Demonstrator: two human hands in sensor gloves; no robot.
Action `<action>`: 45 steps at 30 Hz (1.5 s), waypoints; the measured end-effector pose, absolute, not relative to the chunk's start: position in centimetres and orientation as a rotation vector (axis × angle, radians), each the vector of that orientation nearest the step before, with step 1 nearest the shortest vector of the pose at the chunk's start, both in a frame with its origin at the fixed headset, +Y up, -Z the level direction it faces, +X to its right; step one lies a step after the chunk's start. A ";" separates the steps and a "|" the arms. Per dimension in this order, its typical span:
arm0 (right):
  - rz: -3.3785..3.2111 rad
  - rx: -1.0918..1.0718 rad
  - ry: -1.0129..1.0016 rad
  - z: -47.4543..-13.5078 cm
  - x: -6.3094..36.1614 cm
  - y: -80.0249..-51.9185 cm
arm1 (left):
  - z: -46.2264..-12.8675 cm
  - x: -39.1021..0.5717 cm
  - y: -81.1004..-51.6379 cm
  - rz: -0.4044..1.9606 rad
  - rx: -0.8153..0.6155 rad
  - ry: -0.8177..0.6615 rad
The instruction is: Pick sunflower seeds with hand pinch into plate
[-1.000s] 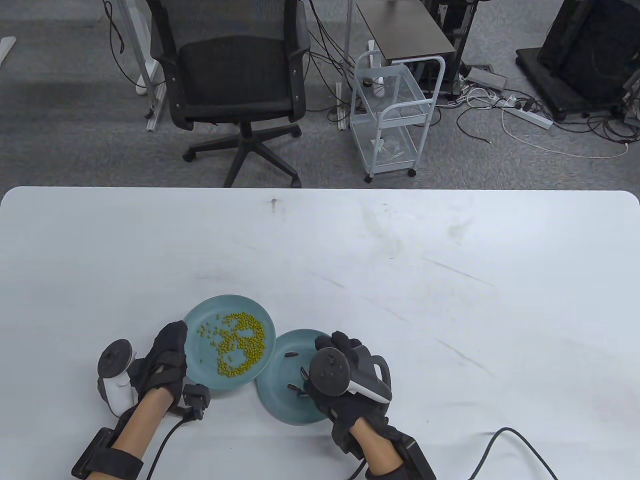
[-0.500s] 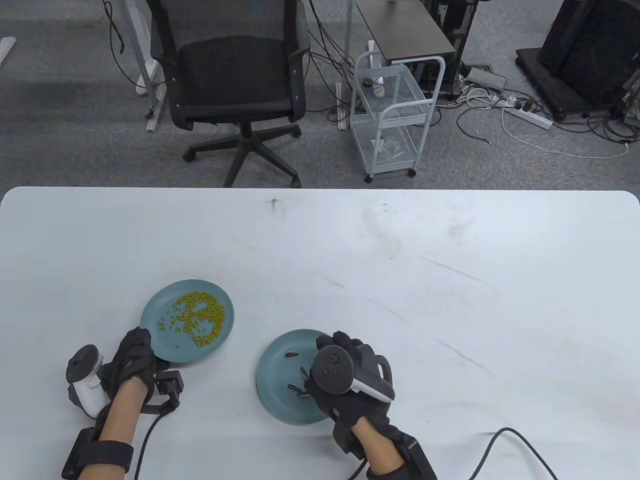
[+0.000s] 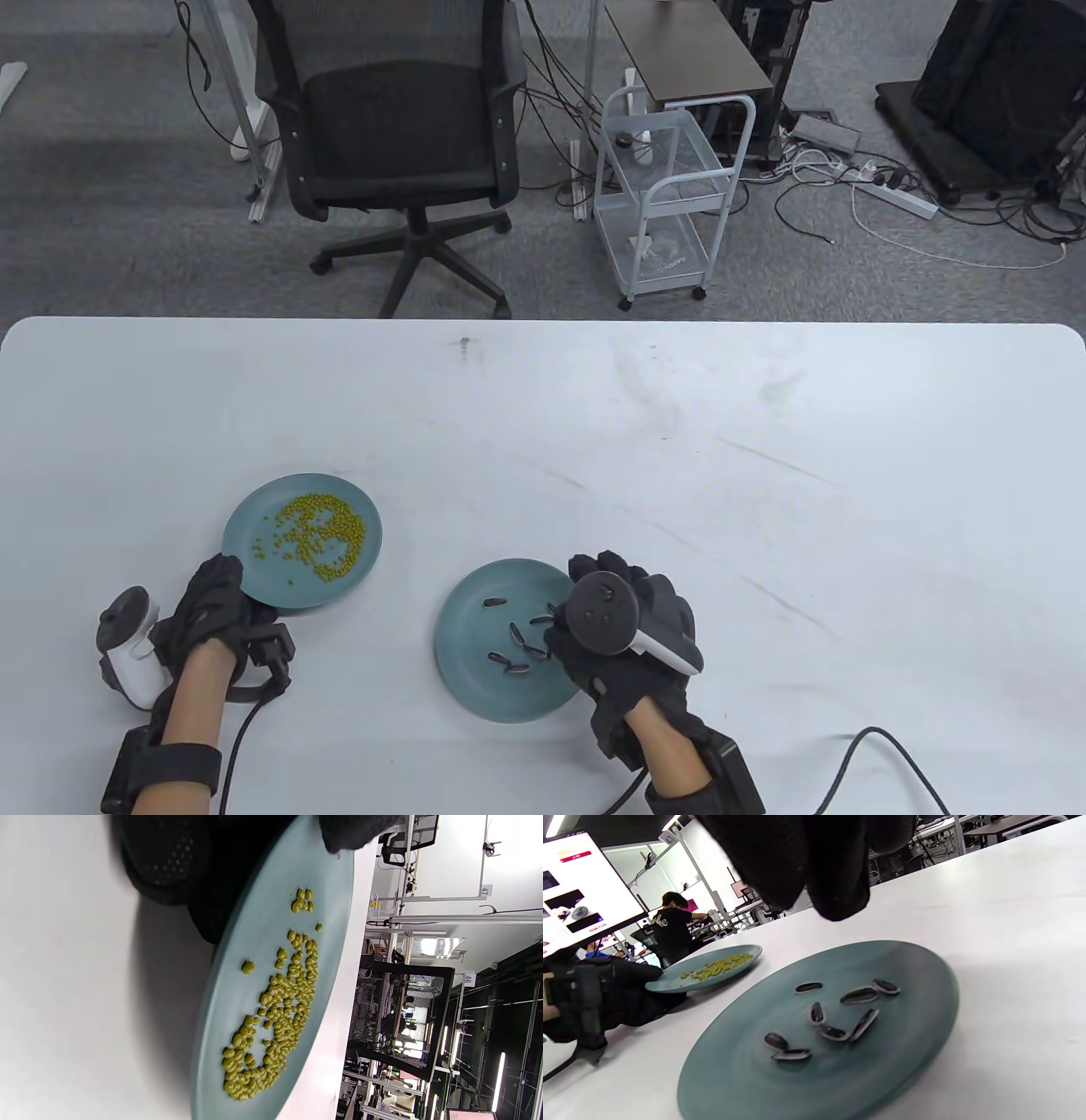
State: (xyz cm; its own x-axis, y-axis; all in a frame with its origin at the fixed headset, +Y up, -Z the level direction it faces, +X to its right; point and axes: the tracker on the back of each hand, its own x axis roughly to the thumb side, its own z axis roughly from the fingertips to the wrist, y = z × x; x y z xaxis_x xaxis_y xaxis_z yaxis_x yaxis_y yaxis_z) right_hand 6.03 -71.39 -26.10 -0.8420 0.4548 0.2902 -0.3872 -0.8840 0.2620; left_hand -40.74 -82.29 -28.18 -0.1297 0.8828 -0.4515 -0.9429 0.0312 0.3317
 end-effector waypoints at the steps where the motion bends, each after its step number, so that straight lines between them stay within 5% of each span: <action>1: 2.628 0.473 0.259 -26.1 6.5 -71.4 | -28.2 -40.8 -82.3 1.576 -0.120 0.657; 23: 2.360 0.518 0.141 -26.0 13.7 -72.3 | -28.1 -42.4 -76.1 0.870 -0.045 0.543; 28: 2.331 0.565 -0.112 -24.9 14.3 -70.4 | -27.9 -39.4 -72.5 0.848 0.144 0.261; 33: 2.245 0.515 -0.084 -25.3 15.9 -71.1 | -27.3 -33.8 -72.0 1.250 0.157 -0.200; 41: 2.144 0.432 0.389 -26.4 15.7 -74.7 | -27.8 -28.8 -74.8 1.136 -0.057 -0.362; 45: 2.179 0.437 0.356 -26.3 15.3 -74.7 | -27.9 -28.5 -75.7 1.146 -0.077 -0.355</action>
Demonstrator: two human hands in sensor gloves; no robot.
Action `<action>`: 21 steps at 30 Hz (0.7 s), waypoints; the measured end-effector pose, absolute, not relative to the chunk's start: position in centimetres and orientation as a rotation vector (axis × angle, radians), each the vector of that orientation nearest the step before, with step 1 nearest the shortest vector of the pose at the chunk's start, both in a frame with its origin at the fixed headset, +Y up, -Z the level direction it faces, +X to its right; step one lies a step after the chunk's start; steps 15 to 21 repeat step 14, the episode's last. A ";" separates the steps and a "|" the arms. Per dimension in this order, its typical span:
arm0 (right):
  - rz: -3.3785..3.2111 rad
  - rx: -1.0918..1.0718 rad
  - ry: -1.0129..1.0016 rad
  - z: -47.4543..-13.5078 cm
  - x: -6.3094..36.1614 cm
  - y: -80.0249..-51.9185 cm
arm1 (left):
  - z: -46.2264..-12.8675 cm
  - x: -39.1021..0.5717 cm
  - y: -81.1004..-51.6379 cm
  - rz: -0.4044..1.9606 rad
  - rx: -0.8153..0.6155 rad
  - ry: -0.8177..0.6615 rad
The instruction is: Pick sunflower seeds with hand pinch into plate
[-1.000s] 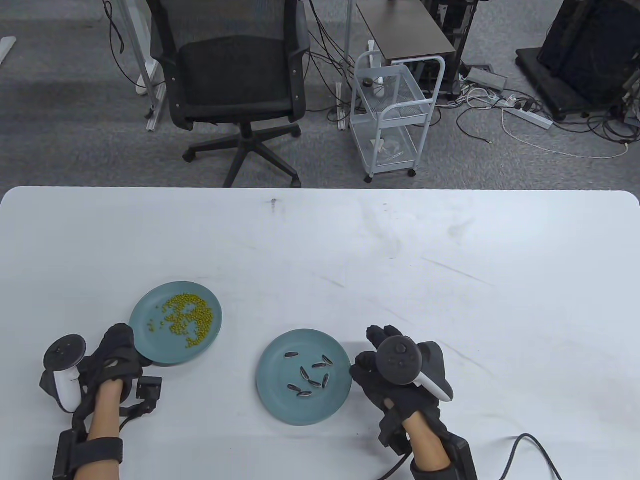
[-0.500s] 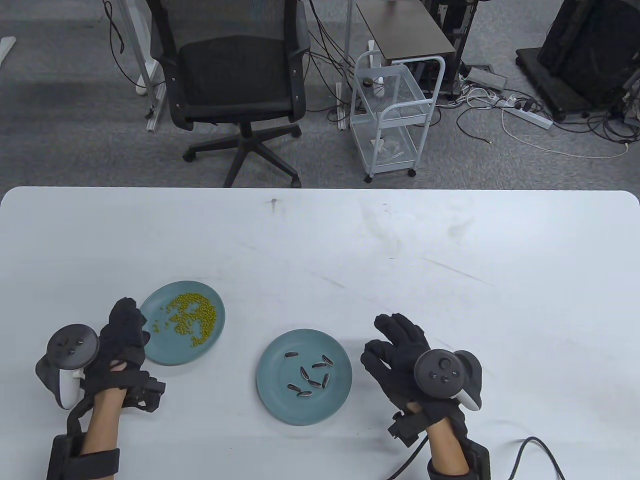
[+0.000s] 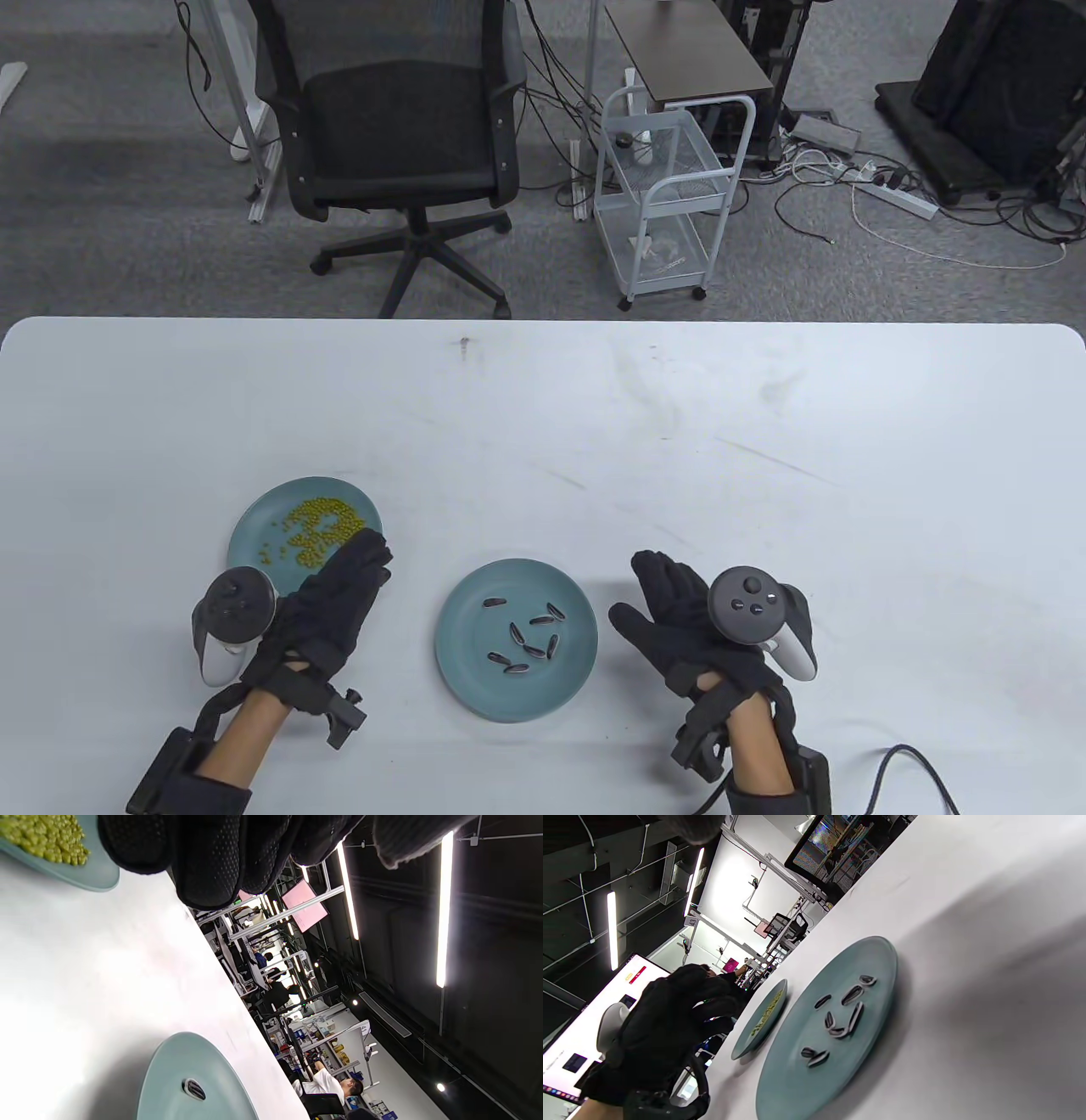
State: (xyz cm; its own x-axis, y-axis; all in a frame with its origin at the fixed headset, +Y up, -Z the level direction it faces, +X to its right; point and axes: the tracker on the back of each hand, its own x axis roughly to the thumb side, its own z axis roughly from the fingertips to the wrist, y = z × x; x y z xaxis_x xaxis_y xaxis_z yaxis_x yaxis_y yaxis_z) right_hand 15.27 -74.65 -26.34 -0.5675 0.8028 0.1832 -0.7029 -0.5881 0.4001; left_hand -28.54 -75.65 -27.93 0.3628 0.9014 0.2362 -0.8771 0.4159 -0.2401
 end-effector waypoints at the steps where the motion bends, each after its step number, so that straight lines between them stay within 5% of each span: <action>1: 2.201 0.442 0.343 -26.4 15.3 -74.6 | -27.9 -28.5 -75.8 1.164 -0.081 -0.349; 21: 2.192 0.414 0.381 -26.8 15.1 -75.6 | -27.9 -28.5 -75.9 1.162 -0.083 -0.339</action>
